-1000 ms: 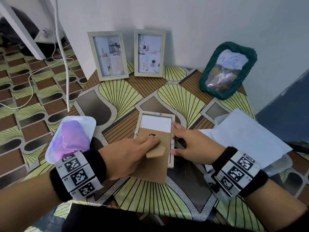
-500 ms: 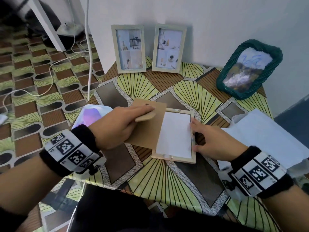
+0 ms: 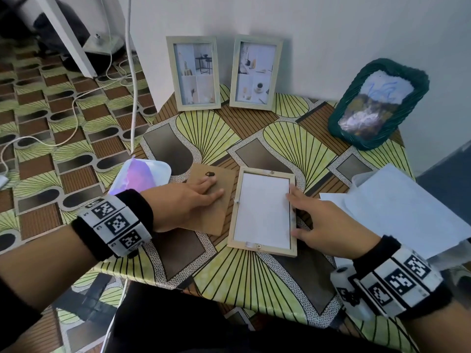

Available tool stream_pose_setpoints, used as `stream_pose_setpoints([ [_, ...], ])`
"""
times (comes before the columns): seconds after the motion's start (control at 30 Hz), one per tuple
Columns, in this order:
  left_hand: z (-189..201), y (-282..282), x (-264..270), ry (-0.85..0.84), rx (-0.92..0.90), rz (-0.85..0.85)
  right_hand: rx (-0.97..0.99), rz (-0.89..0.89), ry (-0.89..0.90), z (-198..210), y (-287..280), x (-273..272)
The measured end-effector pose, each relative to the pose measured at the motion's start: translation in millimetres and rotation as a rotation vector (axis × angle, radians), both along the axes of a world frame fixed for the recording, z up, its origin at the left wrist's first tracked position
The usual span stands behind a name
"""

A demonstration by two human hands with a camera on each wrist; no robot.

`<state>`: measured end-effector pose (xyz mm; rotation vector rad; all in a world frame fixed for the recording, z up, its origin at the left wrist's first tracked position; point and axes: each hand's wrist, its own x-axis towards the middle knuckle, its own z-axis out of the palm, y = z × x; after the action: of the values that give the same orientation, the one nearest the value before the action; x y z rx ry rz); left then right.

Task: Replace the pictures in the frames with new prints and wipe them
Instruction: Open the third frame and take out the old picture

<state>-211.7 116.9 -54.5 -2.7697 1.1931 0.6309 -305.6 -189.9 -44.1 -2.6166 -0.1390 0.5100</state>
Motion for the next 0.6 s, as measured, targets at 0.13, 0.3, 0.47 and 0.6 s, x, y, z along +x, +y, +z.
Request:
stream_pose_setpoints([
  [0.13,3.2,-0.8,-6.0,-0.014,0.037,-0.026,0.01,0.009,0.001,-0.1,0.7,-2.1],
  [0.3,26.2,-13.0,-7.1,-0.082,-0.169,0.1,0.042,-0.025,-0.131,7.1,6.2,-3.6],
  [0.47,42.4,-44.6,-5.3,-0.12,-0.51,0.277,0.017,-0.214,-0.288,17.3,13.3,13.2],
  [0.6,34.1,-68.0,6.6,-0.047,-0.332,0.321,-0.123,-0.185,-0.228,18.2,13.4,32.7],
])
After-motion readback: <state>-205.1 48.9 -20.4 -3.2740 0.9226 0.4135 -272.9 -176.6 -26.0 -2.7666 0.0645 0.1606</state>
